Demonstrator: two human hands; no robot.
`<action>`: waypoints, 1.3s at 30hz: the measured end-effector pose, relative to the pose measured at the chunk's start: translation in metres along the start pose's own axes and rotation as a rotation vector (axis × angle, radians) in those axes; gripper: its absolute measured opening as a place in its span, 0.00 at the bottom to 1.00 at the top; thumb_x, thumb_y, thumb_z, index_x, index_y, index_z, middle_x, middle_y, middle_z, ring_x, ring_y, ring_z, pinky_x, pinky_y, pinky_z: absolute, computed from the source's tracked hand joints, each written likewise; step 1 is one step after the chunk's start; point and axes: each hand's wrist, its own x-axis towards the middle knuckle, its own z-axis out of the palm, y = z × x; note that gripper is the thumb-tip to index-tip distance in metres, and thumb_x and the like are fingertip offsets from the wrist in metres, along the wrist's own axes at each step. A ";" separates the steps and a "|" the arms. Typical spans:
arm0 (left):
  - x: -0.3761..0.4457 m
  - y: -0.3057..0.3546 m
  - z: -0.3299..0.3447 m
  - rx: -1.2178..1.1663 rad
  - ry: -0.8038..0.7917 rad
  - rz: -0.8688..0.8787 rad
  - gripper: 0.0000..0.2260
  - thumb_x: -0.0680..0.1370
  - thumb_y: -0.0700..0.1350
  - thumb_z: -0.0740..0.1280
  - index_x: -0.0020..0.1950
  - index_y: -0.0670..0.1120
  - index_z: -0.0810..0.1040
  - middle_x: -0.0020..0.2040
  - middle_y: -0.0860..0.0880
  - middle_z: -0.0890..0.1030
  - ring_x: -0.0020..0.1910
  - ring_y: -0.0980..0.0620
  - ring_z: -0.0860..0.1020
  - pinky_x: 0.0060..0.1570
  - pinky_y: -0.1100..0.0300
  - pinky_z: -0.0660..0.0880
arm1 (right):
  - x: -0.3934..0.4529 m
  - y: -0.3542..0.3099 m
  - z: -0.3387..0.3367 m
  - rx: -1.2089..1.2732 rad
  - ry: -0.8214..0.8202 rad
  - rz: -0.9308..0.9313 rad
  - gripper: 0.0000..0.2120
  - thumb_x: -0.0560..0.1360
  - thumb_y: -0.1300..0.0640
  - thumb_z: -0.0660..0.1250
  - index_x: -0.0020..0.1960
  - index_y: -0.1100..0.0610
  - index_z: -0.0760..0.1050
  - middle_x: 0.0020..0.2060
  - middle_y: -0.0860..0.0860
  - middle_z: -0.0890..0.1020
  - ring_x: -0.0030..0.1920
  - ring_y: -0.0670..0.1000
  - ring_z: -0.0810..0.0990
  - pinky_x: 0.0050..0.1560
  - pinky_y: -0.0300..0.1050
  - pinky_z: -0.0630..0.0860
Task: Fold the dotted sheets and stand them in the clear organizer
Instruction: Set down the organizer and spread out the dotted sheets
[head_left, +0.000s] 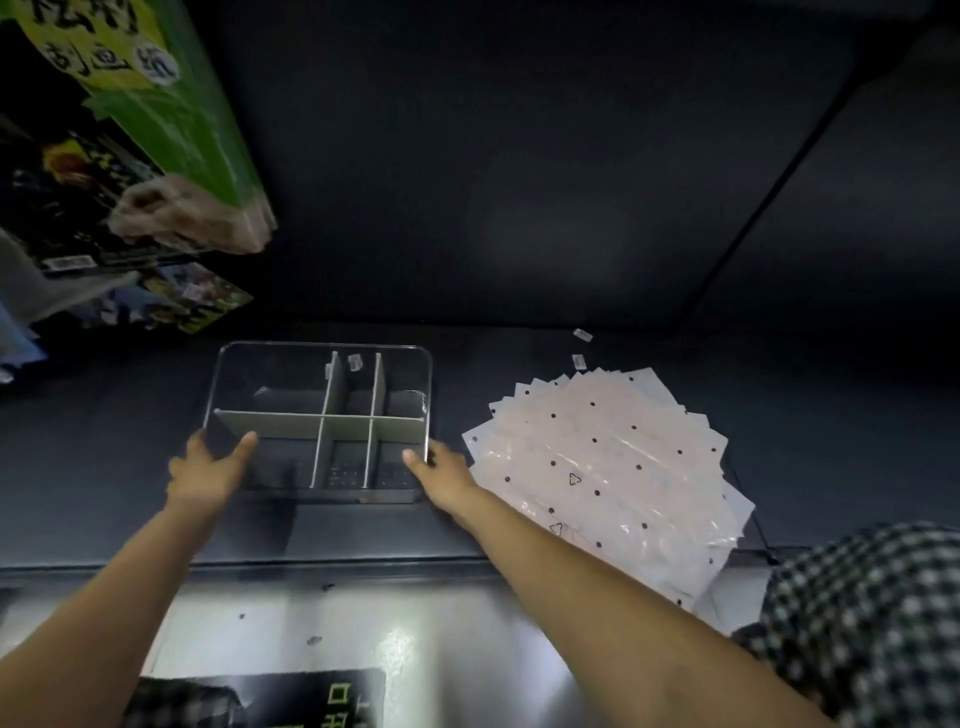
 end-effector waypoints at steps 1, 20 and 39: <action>-0.011 0.008 0.002 0.082 0.031 0.073 0.31 0.78 0.54 0.65 0.75 0.42 0.60 0.73 0.34 0.60 0.71 0.33 0.60 0.71 0.44 0.57 | -0.007 0.003 -0.006 -0.024 0.012 -0.023 0.29 0.79 0.44 0.58 0.75 0.56 0.58 0.72 0.58 0.63 0.71 0.57 0.64 0.71 0.49 0.62; -0.206 0.053 0.174 0.656 -0.555 0.814 0.26 0.81 0.53 0.59 0.77 0.51 0.54 0.78 0.52 0.49 0.77 0.50 0.47 0.74 0.56 0.52 | -0.147 0.210 -0.143 -0.269 0.484 0.084 0.31 0.78 0.43 0.60 0.76 0.48 0.53 0.76 0.50 0.51 0.75 0.53 0.46 0.73 0.47 0.53; -0.168 0.040 0.249 0.843 -0.498 0.724 0.34 0.74 0.71 0.51 0.68 0.66 0.30 0.71 0.58 0.27 0.75 0.49 0.33 0.70 0.38 0.37 | -0.034 0.198 -0.252 0.197 0.604 0.244 0.31 0.71 0.48 0.72 0.67 0.62 0.66 0.61 0.59 0.74 0.59 0.58 0.75 0.59 0.50 0.74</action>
